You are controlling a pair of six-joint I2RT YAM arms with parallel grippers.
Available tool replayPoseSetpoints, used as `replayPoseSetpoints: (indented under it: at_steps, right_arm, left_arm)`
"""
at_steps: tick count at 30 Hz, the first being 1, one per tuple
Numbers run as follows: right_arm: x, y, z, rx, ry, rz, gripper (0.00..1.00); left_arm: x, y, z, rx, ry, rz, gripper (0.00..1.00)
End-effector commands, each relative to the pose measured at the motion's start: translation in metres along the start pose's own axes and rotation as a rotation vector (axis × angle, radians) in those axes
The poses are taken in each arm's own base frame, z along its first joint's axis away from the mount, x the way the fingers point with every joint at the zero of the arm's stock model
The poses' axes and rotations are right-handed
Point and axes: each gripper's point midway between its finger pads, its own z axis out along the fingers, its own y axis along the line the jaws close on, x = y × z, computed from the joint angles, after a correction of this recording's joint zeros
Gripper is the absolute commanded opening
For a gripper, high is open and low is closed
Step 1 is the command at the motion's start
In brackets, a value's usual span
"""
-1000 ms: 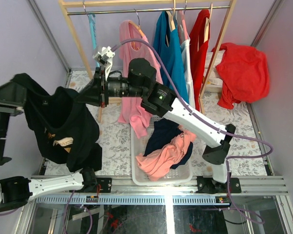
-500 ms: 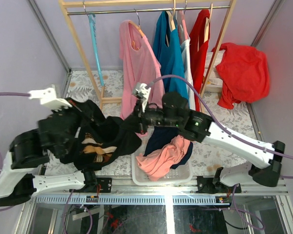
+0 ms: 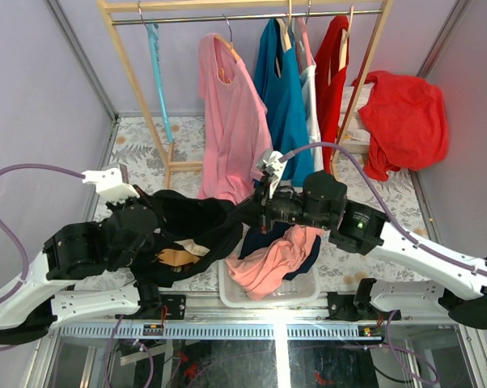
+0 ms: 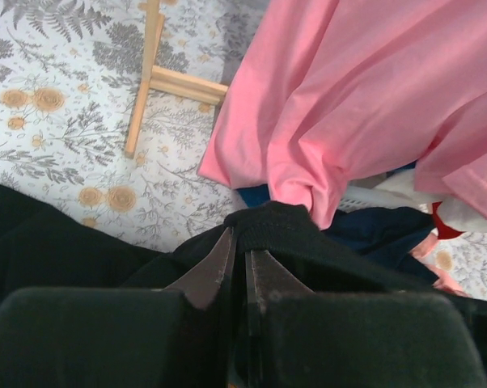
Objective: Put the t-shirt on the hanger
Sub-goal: Pick up the T-shirt from the center of the board.
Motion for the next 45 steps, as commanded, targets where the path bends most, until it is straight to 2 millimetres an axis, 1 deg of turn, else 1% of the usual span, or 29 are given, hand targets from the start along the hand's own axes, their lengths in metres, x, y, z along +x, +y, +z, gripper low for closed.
replayPoseSetpoints:
  at_steps: [1, 5, 8, 12, 14, 16, 17, 20, 21, 22, 23, 24, 26, 27, 28, 30, 32, 34, 35, 36, 39, 41, 42, 43, 45]
  right_arm:
    - [-0.031, 0.003, -0.015, 0.018, -0.113, -0.002, 0.0]
    - [-0.029, 0.003, -0.015, 0.016, -0.115, -0.002, 0.0]
    - [-0.028, 0.001, -0.009, 0.017, -0.11, -0.001, 0.0]
    - [-0.03, 0.003, 0.0, 0.004, -0.099, -0.004, 0.0]
    - [-0.036, 0.005, 0.003, -0.004, -0.107, -0.011, 0.0]
    - [-0.052, 0.01, 0.006, -0.02, -0.136, -0.028, 0.0]
    - [-0.06, 0.013, 0.01, -0.03, -0.147, -0.039, 0.0]
    - [-0.099, 0.027, 0.025, -0.08, -0.194, -0.078, 0.0]
    - [-0.121, 0.036, 0.026, -0.105, -0.226, -0.097, 0.0]
    - [-0.132, 0.043, 0.03, -0.131, -0.236, -0.113, 0.0]
    - [-0.148, 0.051, 0.03, -0.161, -0.261, -0.127, 0.0]
    - [-0.159, 0.058, 0.032, -0.186, -0.271, -0.139, 0.0]
    - [-0.174, 0.07, 0.032, -0.23, -0.274, -0.154, 0.0]
    - [-0.178, 0.073, 0.031, -0.241, -0.273, -0.157, 0.0]
    - [-0.177, 0.075, 0.029, -0.249, -0.267, -0.157, 0.0]
    - [-0.168, 0.073, 0.024, -0.242, -0.257, -0.15, 0.0]
    - [-0.147, 0.063, 0.021, -0.208, -0.228, -0.126, 0.0]
    - [-0.119, 0.05, 0.018, -0.164, -0.185, -0.1, 0.0]
    - [-0.107, 0.044, 0.011, -0.141, -0.178, -0.088, 0.0]
    - [-0.09, 0.035, 0.009, -0.111, -0.157, -0.074, 0.0]
    - [-0.042, 0.012, 0.002, -0.032, -0.095, -0.03, 0.0]
    - [-0.014, 0.002, -0.001, -0.003, -0.055, -0.002, 0.0]
    - [0.001, -0.003, -0.001, 0.005, -0.034, 0.008, 0.0]
    - [0.007, -0.006, -0.001, 0.013, -0.029, 0.015, 0.0]
    - [0.011, -0.009, 0.0, 0.028, -0.019, 0.018, 0.0]
  left_arm:
    - [0.008, 0.005, 0.004, -0.039, 0.001, -0.031, 0.0]
    - [0.006, 0.004, 0.006, -0.048, -0.008, -0.02, 0.0]
    - [0.002, 0.002, 0.006, -0.053, -0.023, -0.013, 0.0]
    - [-0.015, 0.0, 0.001, -0.046, -0.052, -0.021, 0.0]
    - [-0.029, -0.001, -0.004, -0.039, -0.07, -0.031, 0.0]
    - [-0.049, -0.001, -0.012, -0.026, -0.098, -0.055, 0.0]
    - [-0.064, -0.002, -0.019, -0.007, -0.118, -0.08, 0.0]
    - [-0.107, -0.011, -0.038, 0.065, -0.17, -0.13, 0.0]
    - [-0.124, -0.011, -0.045, 0.083, -0.192, -0.15, 0.0]
    - [-0.138, -0.011, -0.052, 0.093, -0.211, -0.158, 0.0]
    - [-0.152, -0.009, -0.059, 0.103, -0.232, -0.162, 0.0]
    - [-0.163, -0.008, -0.064, 0.113, -0.249, -0.169, 0.0]
    - [-0.182, -0.002, -0.075, 0.127, -0.281, -0.195, 0.0]
    - [-0.186, 0.001, -0.077, 0.127, -0.288, -0.198, 0.0]
    - [-0.186, 0.003, -0.078, 0.128, -0.289, -0.2, 0.0]
    - [-0.177, 0.008, -0.076, 0.12, -0.273, -0.199, 0.0]
    - [-0.158, 0.01, -0.069, 0.112, -0.244, -0.194, 0.0]
    - [-0.131, 0.011, -0.058, 0.103, -0.203, -0.179, 0.0]
    - [-0.116, 0.011, -0.052, 0.097, -0.182, -0.172, 0.0]
    - [-0.095, 0.01, -0.042, 0.083, -0.15, -0.142, 0.0]
    - [-0.048, 0.003, -0.025, 0.075, -0.061, -0.116, 0.0]
    - [-0.019, -0.001, -0.015, 0.072, -0.003, -0.097, 0.0]
    - [-0.009, -0.003, -0.01, 0.076, 0.007, -0.093, 0.0]
    - [0.0, -0.008, -0.006, 0.084, 0.013, -0.089, 0.0]
    - [0.009, -0.016, 0.0, 0.095, 0.025, -0.077, 0.0]
